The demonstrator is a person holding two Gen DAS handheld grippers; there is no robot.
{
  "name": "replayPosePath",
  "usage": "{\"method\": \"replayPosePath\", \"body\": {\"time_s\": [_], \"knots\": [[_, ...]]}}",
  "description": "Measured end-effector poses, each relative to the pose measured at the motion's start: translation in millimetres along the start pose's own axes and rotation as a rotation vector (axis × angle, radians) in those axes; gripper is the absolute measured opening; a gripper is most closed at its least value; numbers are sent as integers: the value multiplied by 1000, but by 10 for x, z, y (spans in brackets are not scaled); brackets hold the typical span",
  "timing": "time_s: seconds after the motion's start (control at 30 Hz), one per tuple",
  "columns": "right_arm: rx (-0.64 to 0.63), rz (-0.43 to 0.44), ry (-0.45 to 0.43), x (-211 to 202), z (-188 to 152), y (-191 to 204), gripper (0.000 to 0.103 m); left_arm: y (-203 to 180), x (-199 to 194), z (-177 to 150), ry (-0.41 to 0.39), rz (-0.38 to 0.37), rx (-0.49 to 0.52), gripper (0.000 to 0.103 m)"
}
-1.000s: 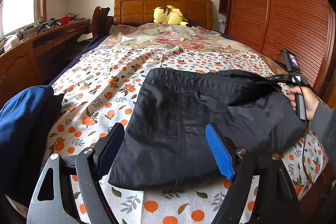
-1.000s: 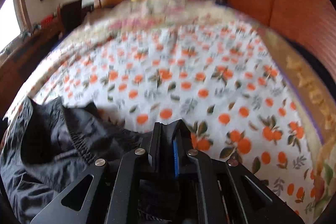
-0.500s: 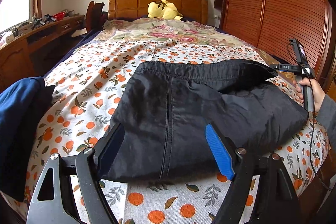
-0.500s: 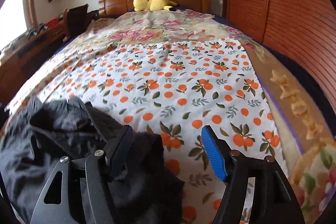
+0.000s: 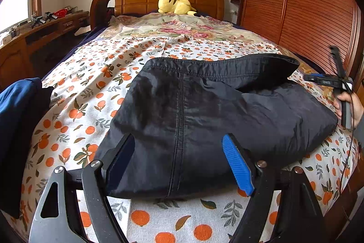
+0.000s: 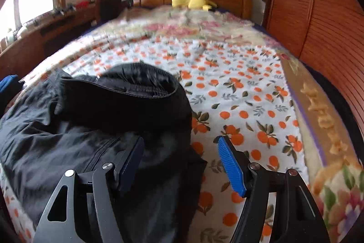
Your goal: Fold large clothes
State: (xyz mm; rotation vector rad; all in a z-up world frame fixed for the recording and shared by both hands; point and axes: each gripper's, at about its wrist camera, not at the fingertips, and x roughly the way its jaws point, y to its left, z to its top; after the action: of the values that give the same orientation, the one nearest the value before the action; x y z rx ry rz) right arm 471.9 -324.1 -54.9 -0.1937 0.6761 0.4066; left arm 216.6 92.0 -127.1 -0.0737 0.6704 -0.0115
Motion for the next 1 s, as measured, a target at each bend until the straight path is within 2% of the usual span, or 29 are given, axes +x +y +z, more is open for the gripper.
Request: {"method": "replayPosePath", "body": {"time_s": [0.2, 0.33, 0.37, 0.43, 0.47, 0.5, 0.53, 0.63, 0.67, 0.73, 0.8, 0.93, 0.97, 1.0], "knots": [[45, 27, 96, 658, 388, -164, 70, -71, 28, -54, 18, -10, 19, 80], [103, 43, 159, 1034, 518, -263, 68, -64, 47, -71, 27, -12, 20, 80], [114, 46, 164, 1077, 546, -282, 65, -62, 50, -71, 28, -14, 19, 80], [121, 38, 157, 1144, 601, -295, 42, -61, 61, -68, 31, -18, 22, 80], [118, 29, 154, 1159, 624, -301, 36, -64, 65, -65, 32, -18, 25, 80], [113, 29, 156, 1179, 633, -295, 19, -69, 71, -65, 32, -18, 30, 80], [107, 30, 167, 1223, 631, -283, 13, -73, 75, -66, 33, -18, 32, 80], [59, 30, 170, 1272, 609, -215, 5, -69, 81, -70, 32, -19, 35, 80], [43, 19, 152, 1234, 614, -178, 4, -71, 82, -67, 33, -18, 33, 80], [43, -79, 82, 1116, 619, -208, 3, -60, 89, -74, 34, -17, 26, 80], [85, -154, 61, 1029, 605, -287, 3, -39, 95, -85, 36, -14, 23, 80], [44, -192, 78, 1031, 623, -211, 4, 13, 57, -101, 28, -9, 14, 80], [33, -199, 70, 1001, 637, -158, 6, 29, 44, -107, 25, -8, 11, 80], [22, -203, 65, 967, 664, -97, 13, 53, 32, -114, 22, -6, 7, 80]]}}
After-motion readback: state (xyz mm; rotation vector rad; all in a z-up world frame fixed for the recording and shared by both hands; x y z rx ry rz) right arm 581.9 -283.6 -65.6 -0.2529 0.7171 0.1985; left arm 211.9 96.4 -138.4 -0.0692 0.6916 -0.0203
